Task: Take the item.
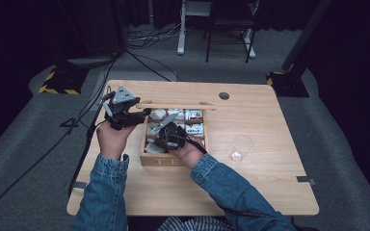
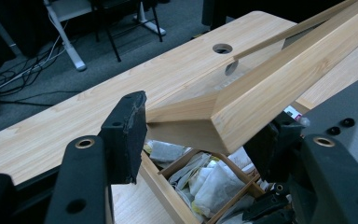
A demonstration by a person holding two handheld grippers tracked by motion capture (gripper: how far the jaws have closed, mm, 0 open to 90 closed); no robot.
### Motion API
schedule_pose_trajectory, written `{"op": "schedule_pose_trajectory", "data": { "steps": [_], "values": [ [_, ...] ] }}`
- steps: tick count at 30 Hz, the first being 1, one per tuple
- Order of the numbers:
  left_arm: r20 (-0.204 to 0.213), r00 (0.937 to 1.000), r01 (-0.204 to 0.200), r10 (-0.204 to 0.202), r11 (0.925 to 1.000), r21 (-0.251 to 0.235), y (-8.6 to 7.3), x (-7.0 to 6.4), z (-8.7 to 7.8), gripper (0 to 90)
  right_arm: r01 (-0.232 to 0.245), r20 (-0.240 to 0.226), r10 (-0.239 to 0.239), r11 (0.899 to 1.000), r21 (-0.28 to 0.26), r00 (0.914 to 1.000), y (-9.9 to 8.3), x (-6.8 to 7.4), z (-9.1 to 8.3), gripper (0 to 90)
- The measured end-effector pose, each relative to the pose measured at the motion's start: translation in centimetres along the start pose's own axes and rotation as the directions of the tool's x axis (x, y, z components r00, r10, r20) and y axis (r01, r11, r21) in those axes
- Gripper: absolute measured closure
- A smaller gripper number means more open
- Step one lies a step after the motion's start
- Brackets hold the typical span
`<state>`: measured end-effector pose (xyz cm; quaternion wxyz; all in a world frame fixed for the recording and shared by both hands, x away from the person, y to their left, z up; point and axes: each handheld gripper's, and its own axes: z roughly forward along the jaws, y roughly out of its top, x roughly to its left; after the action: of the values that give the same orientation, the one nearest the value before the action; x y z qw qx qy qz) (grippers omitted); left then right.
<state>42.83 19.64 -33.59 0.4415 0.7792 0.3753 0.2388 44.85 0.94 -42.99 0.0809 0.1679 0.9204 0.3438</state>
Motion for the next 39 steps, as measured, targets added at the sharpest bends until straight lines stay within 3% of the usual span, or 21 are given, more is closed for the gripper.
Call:
{"op": "schedule_pose_trajectory", "data": {
  "steps": [15, 39],
  "values": [
    [0.001, 1.0, -0.001, 0.001, 1.0, 0.001, 0.0, 0.0, 0.0, 43.4, 0.045, 0.015, -0.044, 0.998, -0.041, 0.9989, 0.7, 0.8, -2.1, 87.0],
    [0.004, 1.0, -0.003, 0.002, 1.0, 0.003, 0.0, 0.0, 0.0, 43.3, 0.029, -0.011, -0.031, 0.99, -0.135, 0.9995, 0.4, 1.1, -6.6, 87.0]
  ]
}}
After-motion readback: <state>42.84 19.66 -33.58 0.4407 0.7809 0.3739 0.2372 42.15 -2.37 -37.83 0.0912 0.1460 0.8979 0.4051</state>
